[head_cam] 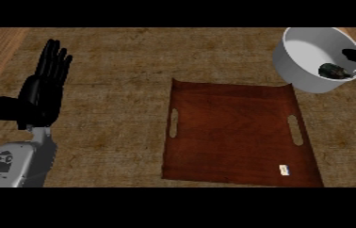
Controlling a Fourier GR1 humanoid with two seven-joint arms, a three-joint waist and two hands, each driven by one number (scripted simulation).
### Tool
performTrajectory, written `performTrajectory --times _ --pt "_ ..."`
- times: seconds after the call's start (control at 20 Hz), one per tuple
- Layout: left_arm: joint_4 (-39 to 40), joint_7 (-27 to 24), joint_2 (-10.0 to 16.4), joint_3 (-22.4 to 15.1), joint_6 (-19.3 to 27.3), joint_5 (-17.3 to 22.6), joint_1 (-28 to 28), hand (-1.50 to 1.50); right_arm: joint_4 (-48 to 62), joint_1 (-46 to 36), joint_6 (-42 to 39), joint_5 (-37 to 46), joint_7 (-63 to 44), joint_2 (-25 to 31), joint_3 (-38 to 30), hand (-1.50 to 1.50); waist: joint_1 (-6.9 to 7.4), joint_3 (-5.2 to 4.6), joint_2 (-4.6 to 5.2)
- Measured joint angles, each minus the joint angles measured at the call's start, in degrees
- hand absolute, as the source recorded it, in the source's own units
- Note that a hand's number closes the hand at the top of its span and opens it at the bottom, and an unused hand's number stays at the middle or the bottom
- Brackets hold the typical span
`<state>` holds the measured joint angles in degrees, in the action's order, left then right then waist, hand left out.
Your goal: Pick the eggplant from the tray and place it in the pot
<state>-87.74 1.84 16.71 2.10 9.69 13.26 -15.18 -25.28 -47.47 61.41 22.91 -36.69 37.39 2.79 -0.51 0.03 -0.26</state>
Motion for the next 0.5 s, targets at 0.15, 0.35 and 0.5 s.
performTrajectory --times 0.15,0.35,0.5 --pt "-0.2 -0.4 -0.3 -0.1 0.3 -0.6 0.9 0.00 -5.3 3.5 3.4 -1.6 1.8 -0.5 -2.3 -1.50 -0.59 -0.03 -0.19" --pt "-0.7 -0.6 -0.4 0.3 0.4 -0.8 1.9 0.00 -12.9 10.1 7.1 -2.1 3.1 -0.5 -4.4 -1.50 -1.13 -0.08 -0.35" --pt "-1.5 -0.2 0.2 0.9 0.0 -0.6 2.7 0.00 -20.5 16.3 9.0 -2.8 3.9 -0.1 -5.9 -1.50 -1.64 -0.11 -0.53"
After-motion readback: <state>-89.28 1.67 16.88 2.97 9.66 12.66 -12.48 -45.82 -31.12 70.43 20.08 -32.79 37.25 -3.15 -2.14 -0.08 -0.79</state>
